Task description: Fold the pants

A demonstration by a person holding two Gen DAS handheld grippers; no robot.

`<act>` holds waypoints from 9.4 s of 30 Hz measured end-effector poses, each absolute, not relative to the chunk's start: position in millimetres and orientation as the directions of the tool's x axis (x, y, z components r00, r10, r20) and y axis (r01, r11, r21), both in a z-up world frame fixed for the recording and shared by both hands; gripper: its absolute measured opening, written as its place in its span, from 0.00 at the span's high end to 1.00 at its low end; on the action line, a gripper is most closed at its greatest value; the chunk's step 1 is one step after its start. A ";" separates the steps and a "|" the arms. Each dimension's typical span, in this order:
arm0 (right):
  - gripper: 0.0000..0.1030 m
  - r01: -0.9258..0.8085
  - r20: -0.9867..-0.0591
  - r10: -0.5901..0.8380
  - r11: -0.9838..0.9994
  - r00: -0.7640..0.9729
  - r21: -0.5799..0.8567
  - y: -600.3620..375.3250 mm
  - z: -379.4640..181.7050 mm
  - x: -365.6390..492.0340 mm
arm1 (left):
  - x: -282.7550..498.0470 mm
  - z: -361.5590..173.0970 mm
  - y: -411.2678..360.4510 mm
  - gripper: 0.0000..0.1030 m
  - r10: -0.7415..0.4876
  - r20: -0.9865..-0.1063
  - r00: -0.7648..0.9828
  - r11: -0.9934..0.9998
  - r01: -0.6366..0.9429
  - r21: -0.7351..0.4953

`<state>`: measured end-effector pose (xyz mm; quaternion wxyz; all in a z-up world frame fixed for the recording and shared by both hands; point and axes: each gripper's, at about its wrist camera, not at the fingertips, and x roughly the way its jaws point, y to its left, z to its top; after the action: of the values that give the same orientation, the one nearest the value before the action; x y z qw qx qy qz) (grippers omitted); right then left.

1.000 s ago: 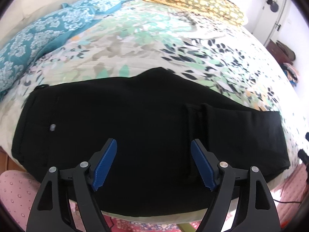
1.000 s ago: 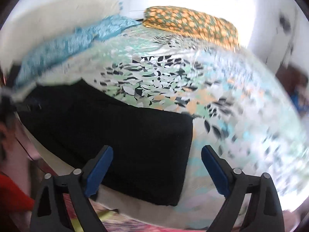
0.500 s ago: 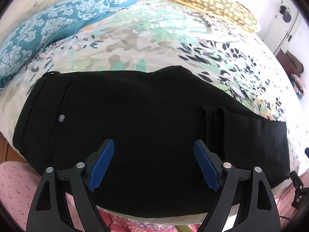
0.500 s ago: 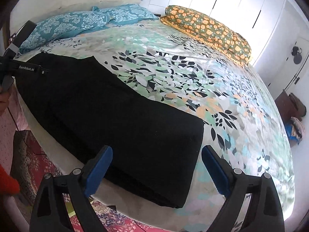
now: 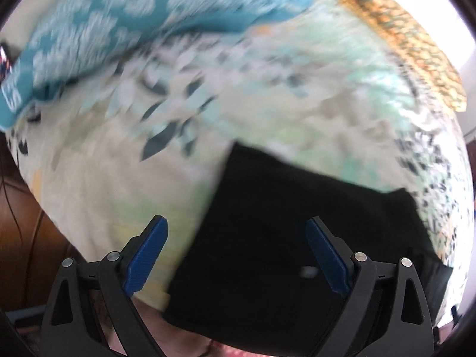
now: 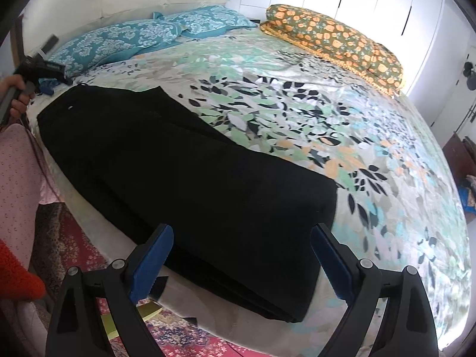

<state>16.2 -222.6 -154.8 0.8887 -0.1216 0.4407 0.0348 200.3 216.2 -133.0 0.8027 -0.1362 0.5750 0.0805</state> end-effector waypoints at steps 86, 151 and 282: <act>0.40 0.009 -0.545 0.825 0.550 0.151 0.835 -190.5 -231.0 119.3 | 146.2 -143.4 86.4 0.36 -0.233 -0.830 0.506 0.887 -0.240 -0.395; 0.56 0.153 -0.745 0.482 0.784 0.462 0.602 -426.8 -146.4 24.8 | 127.1 -127.5 4.4 0.31 -0.230 -0.848 0.478 0.972 0.070 -0.224; 0.57 -0.031 -0.630 0.518 0.786 0.579 0.617 -416.1 -147.5 215.0 | 290.6 -86.2 -149.1 0.74 -0.509 -0.776 0.373 0.853 0.343 -0.394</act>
<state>215.0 -416.1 -147.5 0.8420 0.2835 0.4292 0.1628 290.6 -149.1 -86.2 0.8243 -0.0832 0.4967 -0.2585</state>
